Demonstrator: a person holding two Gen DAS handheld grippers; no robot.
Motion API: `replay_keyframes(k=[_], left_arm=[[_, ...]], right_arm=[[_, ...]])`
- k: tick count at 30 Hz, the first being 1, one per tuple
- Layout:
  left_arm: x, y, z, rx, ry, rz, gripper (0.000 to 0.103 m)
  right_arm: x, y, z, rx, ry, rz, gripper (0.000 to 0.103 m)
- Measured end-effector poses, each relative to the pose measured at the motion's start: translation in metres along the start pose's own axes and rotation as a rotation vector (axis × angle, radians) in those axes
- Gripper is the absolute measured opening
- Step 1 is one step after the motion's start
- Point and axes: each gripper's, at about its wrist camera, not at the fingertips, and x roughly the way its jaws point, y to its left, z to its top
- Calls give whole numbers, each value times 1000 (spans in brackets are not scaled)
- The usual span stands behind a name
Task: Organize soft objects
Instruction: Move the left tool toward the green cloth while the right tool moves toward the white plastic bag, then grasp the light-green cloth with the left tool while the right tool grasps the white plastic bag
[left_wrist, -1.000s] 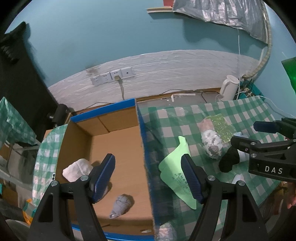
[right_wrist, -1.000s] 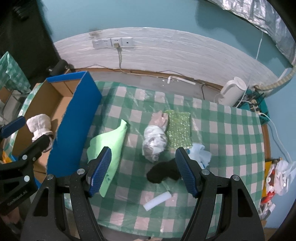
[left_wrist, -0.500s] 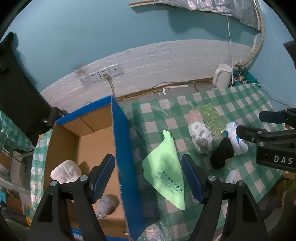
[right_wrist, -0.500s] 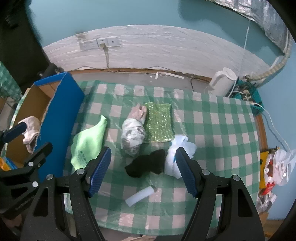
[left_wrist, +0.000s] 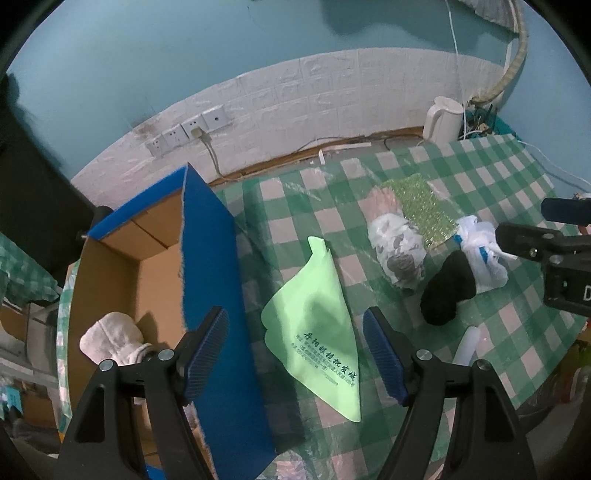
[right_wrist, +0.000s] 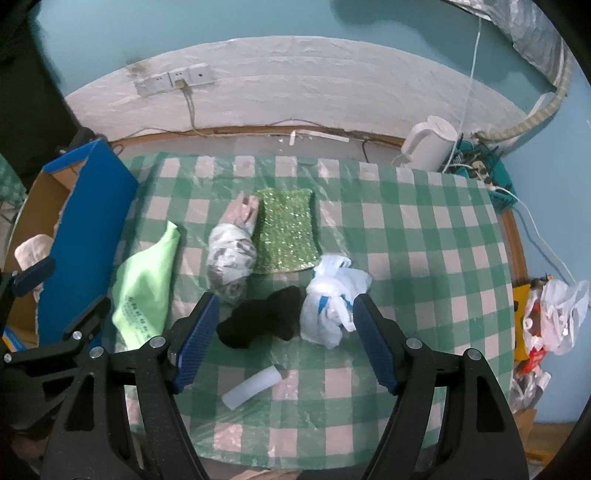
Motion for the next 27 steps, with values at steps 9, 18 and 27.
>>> replay_keyframes(k=[9,18,27], left_arm=[[22,-8,3,-15,51,-24,77],[50,-17,4,-22,108,-21,77],[72,-22,0,-17,154,0,77]], right_arm=[[18,-5,4,13,32,-16,75],[39,-13,7,24,60,-42,78],[55,-22,11,45,76,-50,79]])
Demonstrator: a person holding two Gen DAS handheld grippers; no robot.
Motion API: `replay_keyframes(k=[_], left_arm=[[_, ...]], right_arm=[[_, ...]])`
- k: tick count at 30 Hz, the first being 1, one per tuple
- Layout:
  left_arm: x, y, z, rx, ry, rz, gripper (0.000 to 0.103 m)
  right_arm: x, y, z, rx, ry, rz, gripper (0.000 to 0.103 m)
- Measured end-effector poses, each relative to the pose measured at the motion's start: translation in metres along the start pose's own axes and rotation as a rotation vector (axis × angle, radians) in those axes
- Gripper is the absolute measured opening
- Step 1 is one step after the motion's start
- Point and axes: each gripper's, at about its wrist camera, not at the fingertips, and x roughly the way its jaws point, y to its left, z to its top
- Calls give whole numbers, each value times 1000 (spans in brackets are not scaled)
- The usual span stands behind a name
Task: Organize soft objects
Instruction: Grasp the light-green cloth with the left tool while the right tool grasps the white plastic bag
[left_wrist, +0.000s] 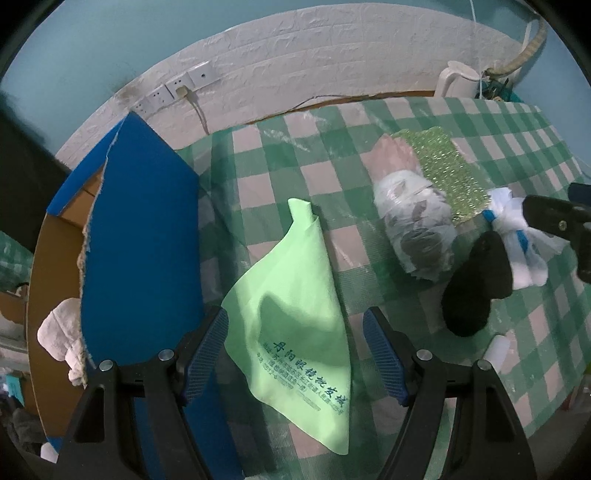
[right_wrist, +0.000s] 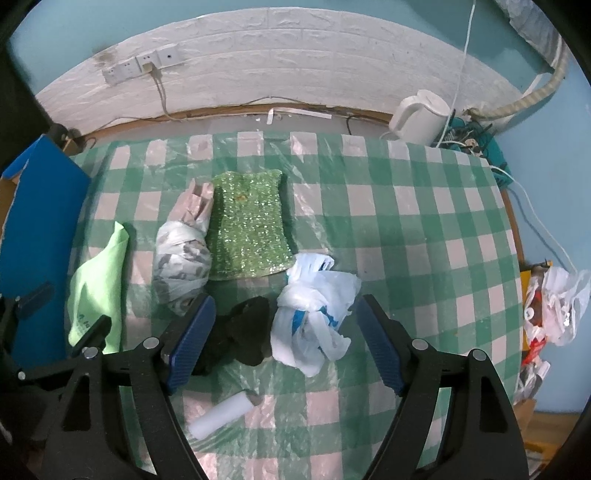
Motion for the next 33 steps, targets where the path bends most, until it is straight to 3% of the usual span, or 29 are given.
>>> replay_keyframes(k=[33], left_arm=[[46,7,11,-4,86,-17,77]], right_arm=[[73,-34,4,114,125,-80,79]])
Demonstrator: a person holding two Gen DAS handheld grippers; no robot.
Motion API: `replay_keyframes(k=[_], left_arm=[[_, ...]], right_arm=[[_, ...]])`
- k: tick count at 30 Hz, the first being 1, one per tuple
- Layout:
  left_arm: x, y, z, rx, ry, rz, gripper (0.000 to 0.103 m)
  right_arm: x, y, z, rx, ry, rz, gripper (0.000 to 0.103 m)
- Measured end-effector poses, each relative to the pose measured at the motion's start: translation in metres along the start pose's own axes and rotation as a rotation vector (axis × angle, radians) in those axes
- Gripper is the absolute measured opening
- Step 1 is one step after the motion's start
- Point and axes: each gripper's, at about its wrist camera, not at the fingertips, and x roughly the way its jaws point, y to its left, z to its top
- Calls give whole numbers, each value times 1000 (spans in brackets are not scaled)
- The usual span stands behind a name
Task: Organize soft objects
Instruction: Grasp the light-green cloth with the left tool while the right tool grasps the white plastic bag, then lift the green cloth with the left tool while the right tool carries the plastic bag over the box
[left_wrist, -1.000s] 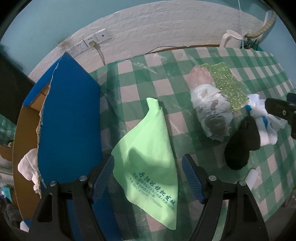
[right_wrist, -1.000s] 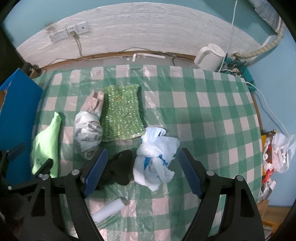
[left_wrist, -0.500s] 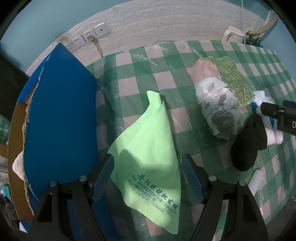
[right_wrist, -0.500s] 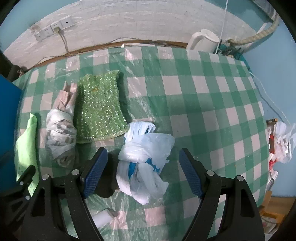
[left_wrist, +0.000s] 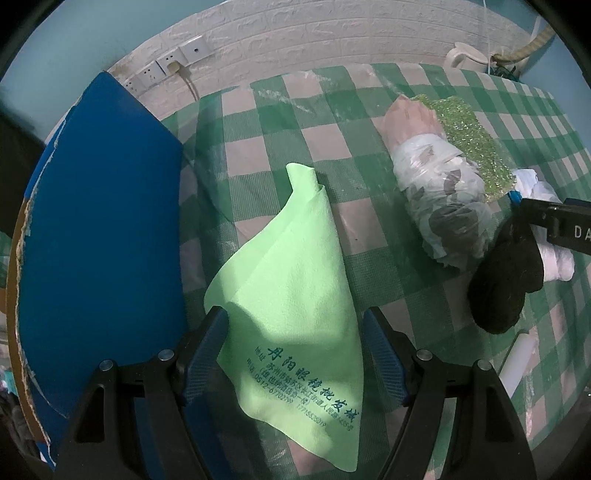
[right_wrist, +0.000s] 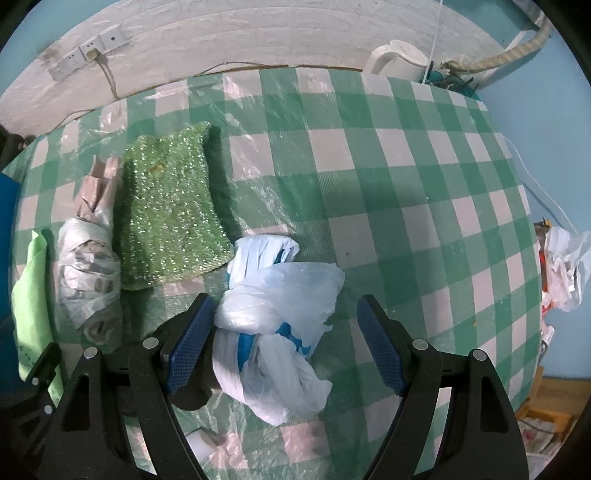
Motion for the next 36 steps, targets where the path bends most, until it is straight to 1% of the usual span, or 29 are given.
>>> replay_keyframes(k=[7,9,10,11,12,14,16,17,18,19,21,22,24,26,30,32,36], left_arm=[[6,1,2,0,3,0,77],[5,2,1,-1,2,-2,77],[5,2,0,-2,1,-3,77],[4,1,-1,-3,-1,-4,77],[4,1,-2,-3,-2,-5,74],[-2,-3,-10,-3,-9,3,70],[-3,-2,-12,-6,-18,12,65],[-4,-1,-12,-10,-22,14,61],[-5,0,-13,-14,-26,17,55],[-6,1,-13,-19,-30,21,52],[-8,4,-14,-29,-39,33,40],[-9,5,-14,-32,-43,39,36],[-11,7,-14,-35,-51,51,24],[-13,11,-15,-42,-56,48,14],[-15,18,-14,-57,-47,-8,11],[-18,17,-16,-46,-56,-10,10],[-28,13,-20,-25,-80,-14,8]], right_arm=[[15,1,-2,-12,52,-14,79],[15,1,-3,-18,52,-10,72],[15,2,-5,-22,55,-2,62],[15,2,-5,-26,62,5,55],[14,2,-6,-28,65,9,54],[13,3,-6,-38,63,5,48],[10,3,-8,-47,60,-3,47],[8,3,-7,-50,57,-7,46],[6,4,-8,-51,54,-10,46],[2,4,-7,-55,48,-18,46],[-3,6,-6,-61,36,-23,46],[-6,7,-6,-63,31,-23,46],[-10,9,-6,-65,24,-21,46],[-15,10,-6,-67,18,-18,46],[-23,13,-10,-66,8,-7,46],[-28,18,-16,-69,5,-2,46],[-32,17,-16,-80,2,17,45]])
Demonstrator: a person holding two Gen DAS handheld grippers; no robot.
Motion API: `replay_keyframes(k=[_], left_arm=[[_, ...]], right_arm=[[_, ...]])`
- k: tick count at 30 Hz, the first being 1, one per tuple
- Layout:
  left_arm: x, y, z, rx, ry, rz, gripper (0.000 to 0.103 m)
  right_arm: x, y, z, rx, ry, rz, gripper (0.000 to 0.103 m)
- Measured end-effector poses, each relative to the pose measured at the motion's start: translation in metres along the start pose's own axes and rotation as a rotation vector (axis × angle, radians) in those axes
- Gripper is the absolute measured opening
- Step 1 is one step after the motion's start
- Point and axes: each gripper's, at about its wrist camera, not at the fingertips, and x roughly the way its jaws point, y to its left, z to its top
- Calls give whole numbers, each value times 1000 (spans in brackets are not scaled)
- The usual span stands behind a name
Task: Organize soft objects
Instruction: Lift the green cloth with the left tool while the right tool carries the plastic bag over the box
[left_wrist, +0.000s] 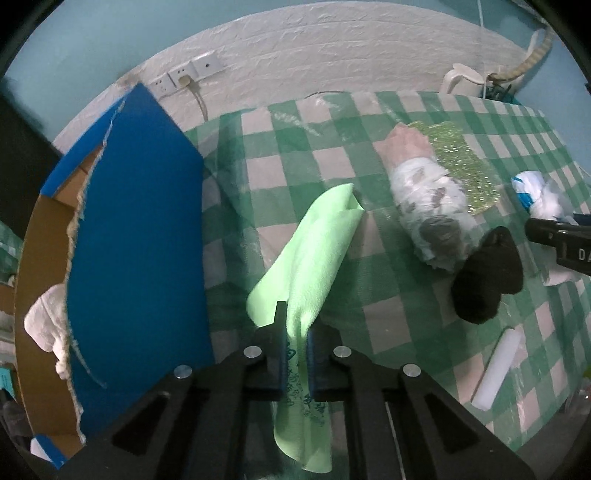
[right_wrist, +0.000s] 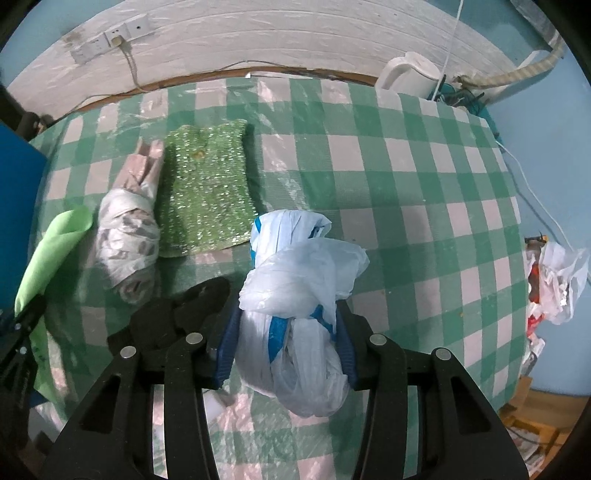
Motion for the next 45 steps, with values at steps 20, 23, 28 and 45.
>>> replay_keyframes(k=[20,23,28,45], left_arm=[[-47,-8,-4,37,-116,30,7],[-52,-5,-3,33,-127,35,7],[-60,-1,-1,25,-144,40,7],[-83,21,2,-15,-192,32,7]], right_arm=[[-53,30,-18,-91,-86,51,45],[-59,32,-17,-111,-98,58,45],[-70,41,-17,-145,-123,62,45],[-109,74,-16,-229,-208,110,45]])
